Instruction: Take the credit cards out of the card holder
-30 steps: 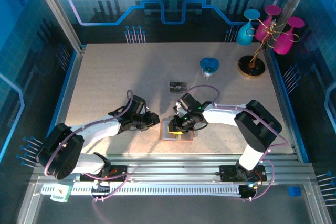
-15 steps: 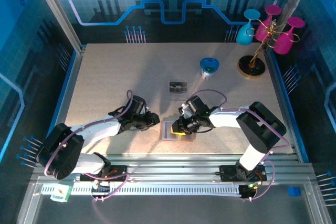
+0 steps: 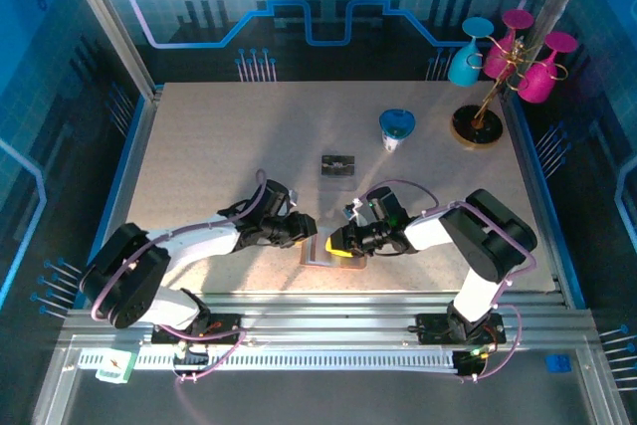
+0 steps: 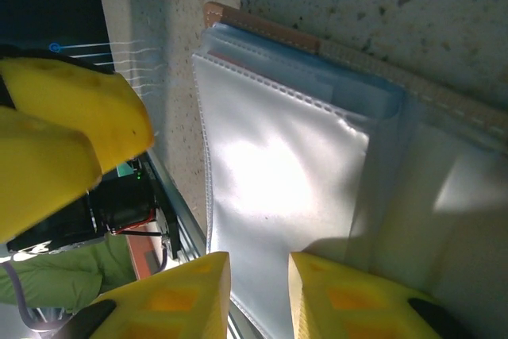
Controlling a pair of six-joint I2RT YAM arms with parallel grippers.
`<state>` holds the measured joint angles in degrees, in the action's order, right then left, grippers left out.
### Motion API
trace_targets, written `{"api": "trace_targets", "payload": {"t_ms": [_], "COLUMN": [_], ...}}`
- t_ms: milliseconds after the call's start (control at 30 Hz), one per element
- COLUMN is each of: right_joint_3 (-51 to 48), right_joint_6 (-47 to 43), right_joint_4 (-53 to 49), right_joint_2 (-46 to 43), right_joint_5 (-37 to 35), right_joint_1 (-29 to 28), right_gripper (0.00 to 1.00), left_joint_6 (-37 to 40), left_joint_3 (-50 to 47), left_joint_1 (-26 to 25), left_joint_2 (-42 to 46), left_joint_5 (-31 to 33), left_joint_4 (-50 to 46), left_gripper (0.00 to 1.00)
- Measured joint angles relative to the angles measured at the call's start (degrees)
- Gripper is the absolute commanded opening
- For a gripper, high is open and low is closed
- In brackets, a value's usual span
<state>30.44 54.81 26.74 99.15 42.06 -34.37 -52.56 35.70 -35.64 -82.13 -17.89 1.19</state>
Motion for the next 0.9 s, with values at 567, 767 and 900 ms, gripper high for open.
{"api": "trace_targets", "payload": {"t_ms": [567, 767, 900], "right_joint_3": [-0.61, -0.61, -0.61], "right_joint_6": [1.36, 1.38, 1.38], "right_joint_4": [2.58, 2.69, 2.69], "right_joint_2": [0.61, 0.61, 0.61], "right_joint_5": [0.70, 0.83, 0.83], "right_joint_1": [0.33, 0.33, 0.33], "right_gripper": [0.26, 0.26, 0.26], "left_joint_6": [-1.40, -1.60, -1.75], "left_joint_3": [1.42, 1.42, 1.42], "left_joint_1": [-1.31, -1.53, -1.62], "left_joint_2": [-5.22, -5.46, -4.79], "left_joint_5": [0.02, 1.11, 1.81], "left_joint_4": [1.31, 0.81, 0.35], "left_gripper": [0.34, 0.38, 0.38]}}
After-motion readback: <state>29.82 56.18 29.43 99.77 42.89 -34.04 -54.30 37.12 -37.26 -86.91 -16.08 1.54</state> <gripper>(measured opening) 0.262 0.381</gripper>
